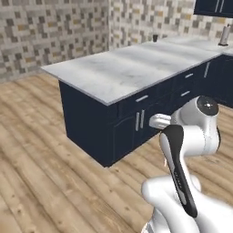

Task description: Take a straw from the drawer in front and place it inside the glass cup on the dining counter.

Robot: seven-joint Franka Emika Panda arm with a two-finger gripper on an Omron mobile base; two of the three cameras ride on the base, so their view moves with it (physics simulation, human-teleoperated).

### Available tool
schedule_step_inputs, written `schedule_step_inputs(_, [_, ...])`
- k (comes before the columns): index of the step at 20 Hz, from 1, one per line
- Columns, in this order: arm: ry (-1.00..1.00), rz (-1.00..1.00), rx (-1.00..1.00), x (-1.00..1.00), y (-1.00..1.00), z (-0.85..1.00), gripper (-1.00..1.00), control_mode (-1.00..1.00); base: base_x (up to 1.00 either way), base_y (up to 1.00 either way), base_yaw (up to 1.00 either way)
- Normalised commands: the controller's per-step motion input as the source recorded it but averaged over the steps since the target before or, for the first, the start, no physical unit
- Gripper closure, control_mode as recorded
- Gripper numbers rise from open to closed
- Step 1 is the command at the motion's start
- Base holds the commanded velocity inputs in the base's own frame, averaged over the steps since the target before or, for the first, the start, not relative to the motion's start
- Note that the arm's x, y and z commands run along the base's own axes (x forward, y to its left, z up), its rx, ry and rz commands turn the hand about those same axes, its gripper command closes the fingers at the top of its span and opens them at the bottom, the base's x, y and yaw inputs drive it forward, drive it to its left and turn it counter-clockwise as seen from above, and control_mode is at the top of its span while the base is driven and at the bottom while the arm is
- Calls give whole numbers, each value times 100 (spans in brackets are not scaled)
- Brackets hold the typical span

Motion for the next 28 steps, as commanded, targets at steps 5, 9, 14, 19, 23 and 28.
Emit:
schedule_step_inputs(5, [0,0,0,0,0,0,100,100,93,100,-19])
schedule_step_inputs(9, [0,0,0,0,0,0,100,100,87,100,-19])
schedule_step_inputs(14, [0,0,0,0,0,0,100,100,84,100,-20])
schedule_step_inputs(19, [0,0,0,0,0,0,100,100,79,100,-21])
schedule_step_inputs(23, [0,0,0,0,0,0,100,100,75,100,-22])
schedule_step_inputs(28, [0,0,0,0,0,0,100,100,71,100,-23])
